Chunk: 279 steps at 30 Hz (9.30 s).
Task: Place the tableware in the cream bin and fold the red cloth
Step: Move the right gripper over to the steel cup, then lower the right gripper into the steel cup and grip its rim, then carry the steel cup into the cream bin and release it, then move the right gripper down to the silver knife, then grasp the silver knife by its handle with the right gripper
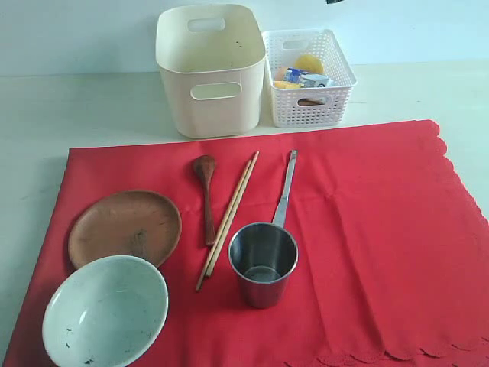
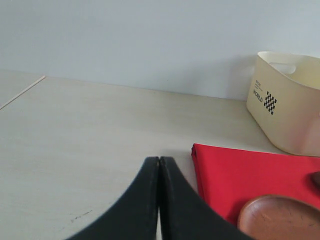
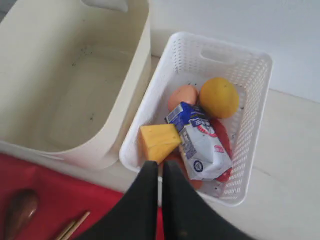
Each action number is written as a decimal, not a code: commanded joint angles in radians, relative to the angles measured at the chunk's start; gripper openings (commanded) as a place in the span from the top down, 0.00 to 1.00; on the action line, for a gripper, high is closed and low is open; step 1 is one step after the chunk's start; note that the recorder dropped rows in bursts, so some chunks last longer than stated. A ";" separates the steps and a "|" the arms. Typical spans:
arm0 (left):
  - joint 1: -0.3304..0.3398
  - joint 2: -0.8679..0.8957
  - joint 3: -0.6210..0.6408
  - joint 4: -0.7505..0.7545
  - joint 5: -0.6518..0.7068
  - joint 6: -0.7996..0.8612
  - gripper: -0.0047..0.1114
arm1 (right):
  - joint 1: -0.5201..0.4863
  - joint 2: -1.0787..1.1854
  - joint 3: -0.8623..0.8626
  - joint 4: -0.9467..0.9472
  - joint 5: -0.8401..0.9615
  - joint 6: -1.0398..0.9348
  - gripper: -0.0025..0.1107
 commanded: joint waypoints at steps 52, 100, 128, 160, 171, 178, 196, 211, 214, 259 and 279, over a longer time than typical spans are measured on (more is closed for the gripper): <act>0.000 -0.005 -0.003 -0.006 -0.012 0.000 0.95 | 0.450 -0.130 0.495 -0.007 0.203 -0.116 0.46; 0.000 -0.005 -0.003 -0.006 -0.012 0.000 0.95 | 0.450 -0.185 0.493 -0.166 0.140 -0.111 0.98; 0.000 -0.005 -0.003 -0.006 -0.012 0.000 0.95 | 0.446 -0.055 0.151 -0.749 -0.354 0.341 0.98; 0.000 -0.005 -0.003 -0.006 -0.012 0.000 0.95 | 0.344 0.216 -0.054 -0.798 -0.357 0.700 0.53; 0.000 -0.005 -0.003 -0.006 -0.012 0.000 0.95 | 0.344 0.178 -0.054 -0.794 -0.228 0.698 0.46; 0.000 -0.005 -0.003 -0.006 -0.012 0.000 0.95 | 0.344 0.102 -0.054 -0.797 -0.068 0.692 0.47; 0.000 -0.005 -0.003 -0.006 -0.012 0.000 0.95 | 0.344 -0.068 -0.050 -0.787 0.159 0.648 0.98; 0.000 -0.005 -0.003 -0.006 -0.012 0.000 0.95 | 0.344 -0.066 0.323 -0.632 0.049 0.835 0.98; 0.000 -0.005 -0.003 -0.006 -0.012 0.000 0.95 | 0.344 -0.064 0.394 -0.582 0.014 0.839 0.98; 0.000 -0.005 -0.003 -0.006 -0.012 0.000 0.95 | 0.339 0.216 0.485 -0.507 -0.223 0.961 0.82; 0.000 -0.005 -0.003 -0.006 -0.012 0.000 0.95 | 0.339 0.144 0.485 -0.502 -0.174 0.963 0.98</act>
